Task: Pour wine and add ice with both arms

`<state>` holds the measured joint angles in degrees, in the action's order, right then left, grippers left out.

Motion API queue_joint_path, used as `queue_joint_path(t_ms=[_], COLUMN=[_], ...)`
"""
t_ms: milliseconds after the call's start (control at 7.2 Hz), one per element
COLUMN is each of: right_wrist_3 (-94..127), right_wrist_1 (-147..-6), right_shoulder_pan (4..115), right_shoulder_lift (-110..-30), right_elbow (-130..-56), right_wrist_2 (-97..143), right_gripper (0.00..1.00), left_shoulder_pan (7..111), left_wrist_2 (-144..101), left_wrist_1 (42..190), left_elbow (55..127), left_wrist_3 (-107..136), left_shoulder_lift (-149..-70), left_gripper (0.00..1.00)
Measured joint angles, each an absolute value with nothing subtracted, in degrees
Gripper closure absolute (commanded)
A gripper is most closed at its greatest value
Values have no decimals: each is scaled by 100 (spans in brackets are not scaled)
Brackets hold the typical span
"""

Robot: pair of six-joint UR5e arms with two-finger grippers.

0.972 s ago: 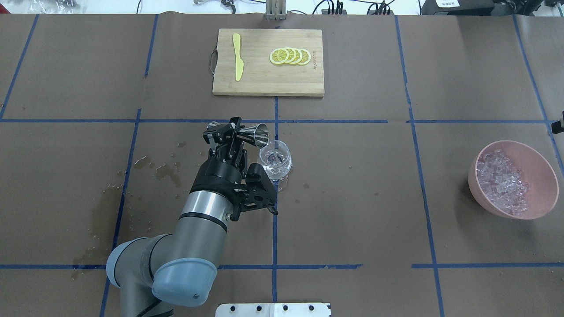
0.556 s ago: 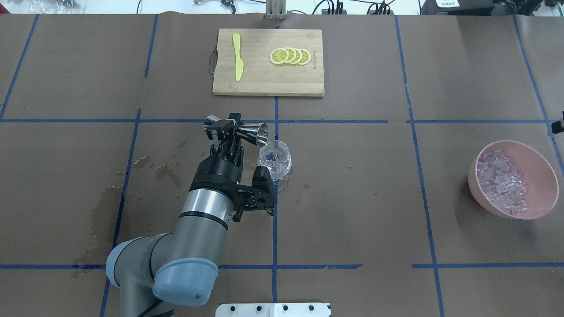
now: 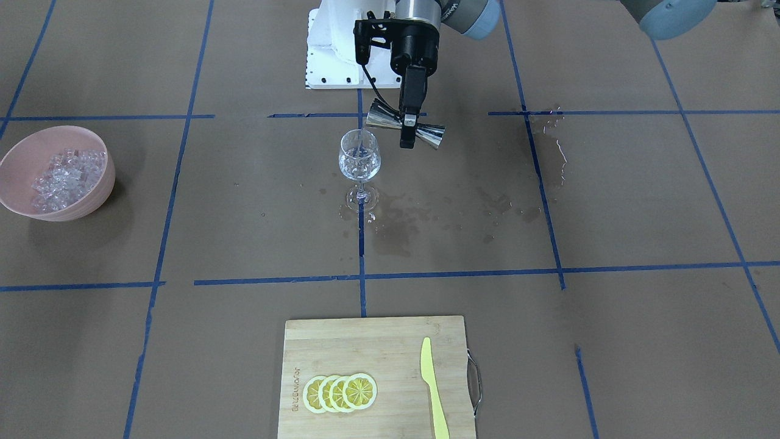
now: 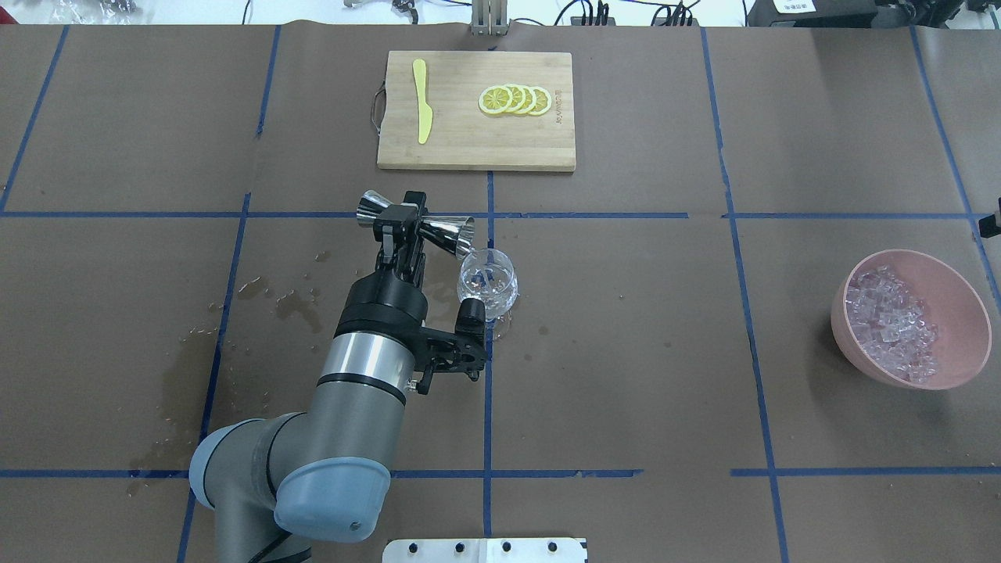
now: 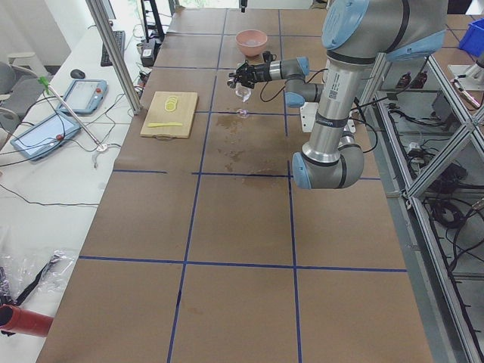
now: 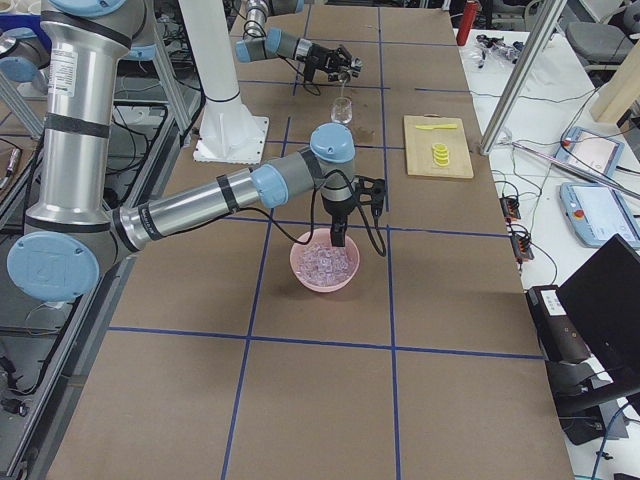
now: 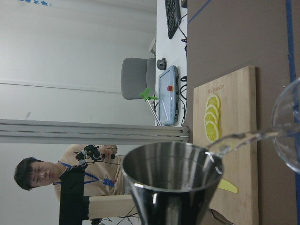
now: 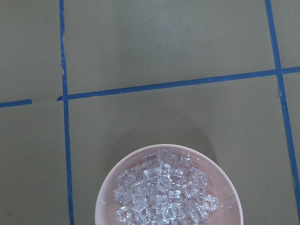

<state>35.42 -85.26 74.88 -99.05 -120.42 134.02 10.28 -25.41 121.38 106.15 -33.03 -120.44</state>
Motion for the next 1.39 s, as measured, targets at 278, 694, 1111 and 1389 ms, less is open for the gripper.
queue_joint_path(t_ms=[278, 694, 1111, 1389], right_wrist_3=[3555, 3819, 4161, 4455], right_wrist_1=[-8519, -8308, -8061, -7827], right_shoulder_pan=[7472, 7231, 6891, 6560], right_shoulder_lift=[-9917, -9961, -10006, -10053], right_elbow=[-12046, -12053, -12048, -12043], right_wrist_2=[13355, 13103, 12840, 12582], right_gripper=[0, 0, 0, 0], left_shoulder_pan=[1023, 994, 867, 851], left_wrist_2=[-2453, -2441, -2445, -2446], left_wrist_1=[12138, 12217, 12456, 12964], left_elbow=[10601, 10597, 10567, 10563], left_wrist_3=[-3414, -3105, -1214, -272], left_shoulder_lift=[-12054, -12070, -12065, -12057], left_gripper=[100, 100, 100, 100])
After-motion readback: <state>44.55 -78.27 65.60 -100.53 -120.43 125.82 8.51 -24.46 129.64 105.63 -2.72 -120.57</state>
